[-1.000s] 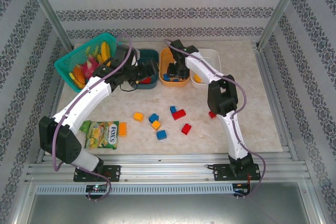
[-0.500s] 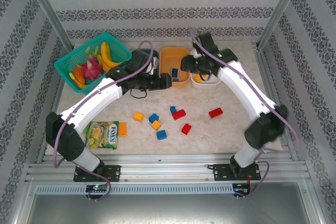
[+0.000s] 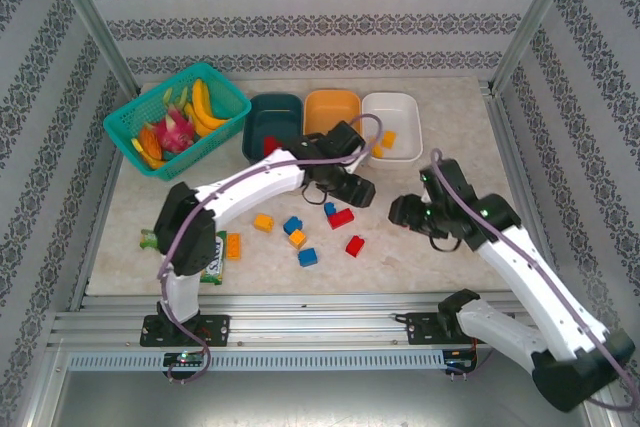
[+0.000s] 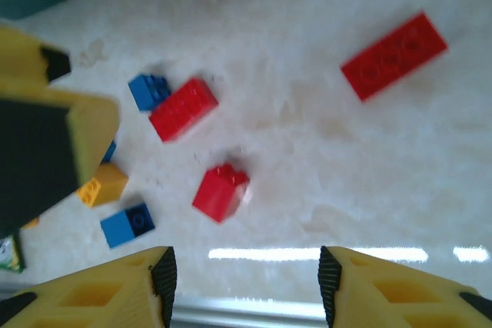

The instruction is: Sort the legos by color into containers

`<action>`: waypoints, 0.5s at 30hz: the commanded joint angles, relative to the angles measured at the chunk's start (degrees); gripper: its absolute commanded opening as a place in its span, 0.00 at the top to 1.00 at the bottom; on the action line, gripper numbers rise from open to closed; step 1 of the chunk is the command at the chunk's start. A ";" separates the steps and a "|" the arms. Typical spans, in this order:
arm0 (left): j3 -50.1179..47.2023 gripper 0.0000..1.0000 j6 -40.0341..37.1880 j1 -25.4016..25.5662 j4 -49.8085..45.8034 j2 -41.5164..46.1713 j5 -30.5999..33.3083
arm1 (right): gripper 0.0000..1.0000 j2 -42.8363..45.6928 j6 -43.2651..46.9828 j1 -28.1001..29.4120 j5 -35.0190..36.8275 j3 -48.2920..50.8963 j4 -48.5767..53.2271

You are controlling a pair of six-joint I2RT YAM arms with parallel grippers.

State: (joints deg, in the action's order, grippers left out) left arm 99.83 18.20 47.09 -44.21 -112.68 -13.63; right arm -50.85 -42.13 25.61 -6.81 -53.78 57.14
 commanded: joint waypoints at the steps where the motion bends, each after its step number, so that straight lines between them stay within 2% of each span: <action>1: 4.09 0.22 -6.09 1.45 -4.82 -4.29 5.87 | 0.43 3.85 -3.86 -0.47 -7.41 4.30 4.64; 3: 5.86 0.22 -7.02 1.85 -5.82 -7.01 8.84 | 0.41 5.79 -3.94 -0.55 -12.08 6.70 3.79; 9: 7.57 0.23 -8.32 2.20 -7.65 -13.15 12.80 | 0.31 11.60 -0.65 -2.74 -18.05 6.66 3.63; 15: 10.03 0.24 -12.36 4.79 -10.09 -17.37 15.65 | 0.29 17.06 -2.15 -3.43 -18.96 8.77 3.82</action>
State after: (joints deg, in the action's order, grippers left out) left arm 107.00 9.65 49.63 -50.63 -128.55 -1.37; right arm -34.94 -43.64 22.96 -23.57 -46.17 60.53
